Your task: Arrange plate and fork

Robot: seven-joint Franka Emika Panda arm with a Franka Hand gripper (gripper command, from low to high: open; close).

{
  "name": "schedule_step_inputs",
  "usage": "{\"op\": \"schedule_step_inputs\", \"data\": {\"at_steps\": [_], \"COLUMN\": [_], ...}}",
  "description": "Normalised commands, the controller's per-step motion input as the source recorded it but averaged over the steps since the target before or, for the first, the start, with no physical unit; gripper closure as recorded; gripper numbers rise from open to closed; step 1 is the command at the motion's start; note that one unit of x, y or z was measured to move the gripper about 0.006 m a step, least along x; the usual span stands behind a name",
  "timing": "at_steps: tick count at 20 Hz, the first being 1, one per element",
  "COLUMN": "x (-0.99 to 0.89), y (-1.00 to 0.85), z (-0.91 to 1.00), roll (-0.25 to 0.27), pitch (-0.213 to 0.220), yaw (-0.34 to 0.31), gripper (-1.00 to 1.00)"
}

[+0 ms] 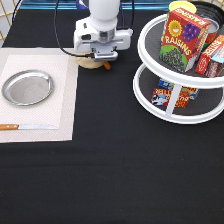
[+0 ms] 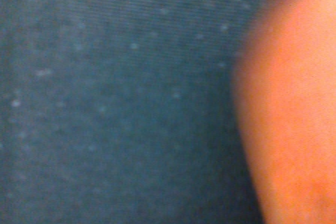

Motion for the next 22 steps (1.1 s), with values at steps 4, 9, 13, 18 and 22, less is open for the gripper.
{"op": "schedule_step_inputs", "data": {"at_steps": [4,9,13,18,22], "x": [-0.15,0.02,0.06,0.18,0.09], "y": [-0.14,-0.42,-0.5,-0.5,-0.44], "z": [0.46,0.79,0.66,0.45,0.29], "roll": [0.192,0.237,0.151,0.002,0.0], "pitch": [-0.027,-0.001,-0.002,-0.009,-0.058], "yaw": [0.0,-0.024,-0.086,-0.141,-0.177], "gripper": [1.0,1.0,1.0,1.0,1.0]}}
